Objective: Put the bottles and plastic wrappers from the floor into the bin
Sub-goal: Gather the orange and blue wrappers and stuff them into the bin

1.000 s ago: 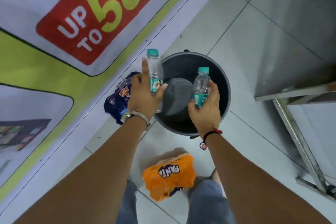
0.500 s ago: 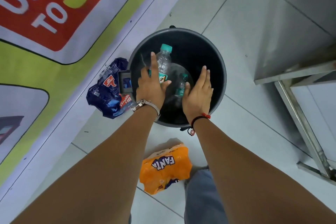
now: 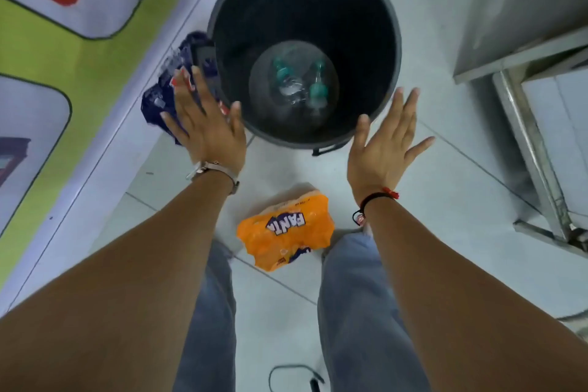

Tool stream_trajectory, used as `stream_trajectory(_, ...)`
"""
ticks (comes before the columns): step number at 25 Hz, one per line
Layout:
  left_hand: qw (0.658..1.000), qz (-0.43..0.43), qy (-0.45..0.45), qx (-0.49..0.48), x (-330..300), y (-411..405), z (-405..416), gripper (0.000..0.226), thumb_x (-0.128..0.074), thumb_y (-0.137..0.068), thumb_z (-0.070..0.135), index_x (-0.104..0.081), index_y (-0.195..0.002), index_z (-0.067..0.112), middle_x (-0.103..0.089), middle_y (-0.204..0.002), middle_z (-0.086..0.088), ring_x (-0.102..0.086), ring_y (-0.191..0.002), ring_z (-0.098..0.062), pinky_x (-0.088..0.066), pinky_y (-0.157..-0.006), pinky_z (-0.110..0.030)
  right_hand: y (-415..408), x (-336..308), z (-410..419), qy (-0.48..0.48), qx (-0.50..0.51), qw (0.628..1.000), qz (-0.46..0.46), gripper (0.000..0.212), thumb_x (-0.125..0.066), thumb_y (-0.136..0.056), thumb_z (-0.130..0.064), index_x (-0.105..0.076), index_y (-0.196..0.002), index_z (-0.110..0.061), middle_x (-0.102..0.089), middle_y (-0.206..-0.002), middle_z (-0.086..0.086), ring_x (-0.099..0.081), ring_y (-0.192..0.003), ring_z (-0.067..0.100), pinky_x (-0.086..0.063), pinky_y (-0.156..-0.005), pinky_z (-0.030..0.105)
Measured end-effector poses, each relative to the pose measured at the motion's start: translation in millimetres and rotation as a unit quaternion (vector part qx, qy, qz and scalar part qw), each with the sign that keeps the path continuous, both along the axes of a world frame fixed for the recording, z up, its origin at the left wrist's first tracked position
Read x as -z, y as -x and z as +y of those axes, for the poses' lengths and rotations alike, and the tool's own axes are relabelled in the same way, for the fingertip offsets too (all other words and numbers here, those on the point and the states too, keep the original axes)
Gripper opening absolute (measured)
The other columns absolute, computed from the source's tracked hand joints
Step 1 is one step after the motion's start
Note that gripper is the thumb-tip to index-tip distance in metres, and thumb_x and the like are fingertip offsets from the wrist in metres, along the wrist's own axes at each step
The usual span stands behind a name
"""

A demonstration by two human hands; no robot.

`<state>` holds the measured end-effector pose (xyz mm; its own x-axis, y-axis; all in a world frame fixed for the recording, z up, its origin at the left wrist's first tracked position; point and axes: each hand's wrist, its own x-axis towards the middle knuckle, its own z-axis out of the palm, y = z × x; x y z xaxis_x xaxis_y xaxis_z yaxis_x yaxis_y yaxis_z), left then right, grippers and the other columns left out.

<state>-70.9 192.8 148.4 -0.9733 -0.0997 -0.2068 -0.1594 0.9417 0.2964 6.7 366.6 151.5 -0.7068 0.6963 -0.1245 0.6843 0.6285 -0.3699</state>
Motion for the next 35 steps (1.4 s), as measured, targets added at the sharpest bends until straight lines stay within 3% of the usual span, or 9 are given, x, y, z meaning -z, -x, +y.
stream_trajectory(4,0.998,-0.063,0.011,-0.028,22.6,-55.7,-35.3,0.062,-0.037,-0.094,0.034,-0.008,-0.144,0.011,-0.009,-0.154,-0.014,-0.011,-0.141,-0.028,0.0,-0.113,-0.052,-82.3,17.1,-7.9,0.03,0.031,0.992,-0.121,0.052,-0.035,-0.099,-0.023,-0.015,-0.146,-0.013,-0.011,-0.158,0.008,-0.014,-0.144,0.024,0.005,-0.113,0.058)
stream_trajectory(6,0.993,-0.115,0.021,-0.009,41.1,-82.5,-41.8,0.064,-0.039,-0.094,0.033,-0.006,-0.144,0.009,-0.007,-0.155,-0.015,-0.01,-0.141,-0.03,0.0,-0.113,-0.053,-119.1,36.7,-19.0,0.045,-0.069,0.973,-0.217,0.056,-0.039,-0.098,-0.021,-0.013,-0.147,-0.014,-0.008,-0.158,0.008,-0.011,-0.144,0.026,0.005,-0.113,0.058)
stream_trajectory(11,0.967,-0.225,0.027,0.12,104.9,-152.3,-50.2,0.07,-0.037,-0.093,0.039,0.003,-0.144,0.012,0.0,-0.155,-0.012,-0.006,-0.142,-0.03,0.002,-0.113,-0.052,-169.4,116.5,-50.4,0.024,-0.432,0.816,-0.383,0.081,-0.054,-0.091,-0.016,0.005,-0.147,-0.016,0.008,-0.158,0.012,0.002,-0.145,0.03,0.001,-0.113,0.059)
stream_trajectory(16,0.929,-0.274,0.008,0.247,156.8,-211.7,-69.0,0.082,-0.057,-0.083,0.043,-0.013,-0.143,0.008,-0.016,-0.152,-0.02,-0.021,-0.137,-0.041,-0.016,-0.11,-0.057,-188.9,179.6,-63.9,-0.004,-0.533,0.726,-0.434,0.084,-0.05,-0.093,-0.022,0.015,-0.145,-0.014,0.015,-0.157,0.012,0.014,-0.143,0.032,0.016,-0.105,0.052)
stream_trajectory(19,0.905,-0.275,0.017,0.325,182.9,-231.4,-75.5,0.096,-0.069,-0.065,0.054,-0.024,-0.138,0.009,-0.032,-0.145,-0.025,-0.034,-0.129,-0.045,-0.03,-0.103,-0.06,-192.7,205.0,-58.9,0.003,-0.507,0.735,-0.449,0.071,-0.039,-0.098,-0.023,0.012,-0.146,-0.015,0.011,-0.158,0.011,0.009,-0.143,0.035,0.006,-0.113,0.055)
stream_trajectory(23,0.884,-0.215,0.024,0.415,197.0,-222.5,-70.6,0.112,-0.071,-0.054,0.062,-0.019,-0.139,0.012,-0.015,-0.148,-0.015,-0.015,-0.135,-0.035,-0.009,-0.109,-0.049,-188.8,211.3,-56.8,0.042,-0.43,0.798,-0.419,0.057,-0.034,-0.098,-0.012,-0.006,-0.148,-0.016,-0.005,-0.158,0.01,-0.005,-0.143,0.036,-0.004,-0.115,0.055)
stream_trajectory(28,0.834,-0.271,0.101,0.47,208.6,-192.0,-53.9,0.085,-0.047,-0.091,0.032,0.02,-0.139,0.01,0.009,-0.155,-0.015,0.012,-0.14,-0.034,0.017,-0.105,-0.045,-178.9,217.2,-70.7,0.037,-0.413,0.855,-0.312,0.058,-0.065,-0.079,-0.003,-0.047,-0.133,-0.012,-0.051,-0.137,0.02,-0.046,-0.123,0.047,-0.031,-0.101,0.066)
stream_trajectory(32,0.814,-0.274,0.144,0.491,219.1,-161.3,-60.0,0.061,-0.03,-0.098,0.021,0.011,-0.142,0.01,0.007,-0.155,-0.015,0.011,-0.14,-0.037,0.006,-0.112,-0.052,-169.0,212.3,-76.5,0.014,-0.443,0.856,-0.264,0.064,-0.084,-0.058,-0.008,-0.062,-0.118,-0.012,-0.069,-0.115,0.015,-0.067,-0.099,0.039,-0.048,-0.083,0.062)
stream_trajectory(35,0.796,-0.287,0.151,0.511,220.0,-153.9,-72.8,0.063,-0.04,-0.096,0.03,-0.002,-0.144,0.019,-0.008,-0.155,-0.013,-0.005,-0.14,-0.037,-0.015,-0.111,-0.056,-169.4,207.0,-84.8,0.021,-0.452,0.854,-0.257,0.063,-0.086,-0.056,-0.012,-0.063,-0.115,-0.012,-0.072,-0.11,0.013,-0.071,-0.091,0.035,-0.055,-0.075,0.055)
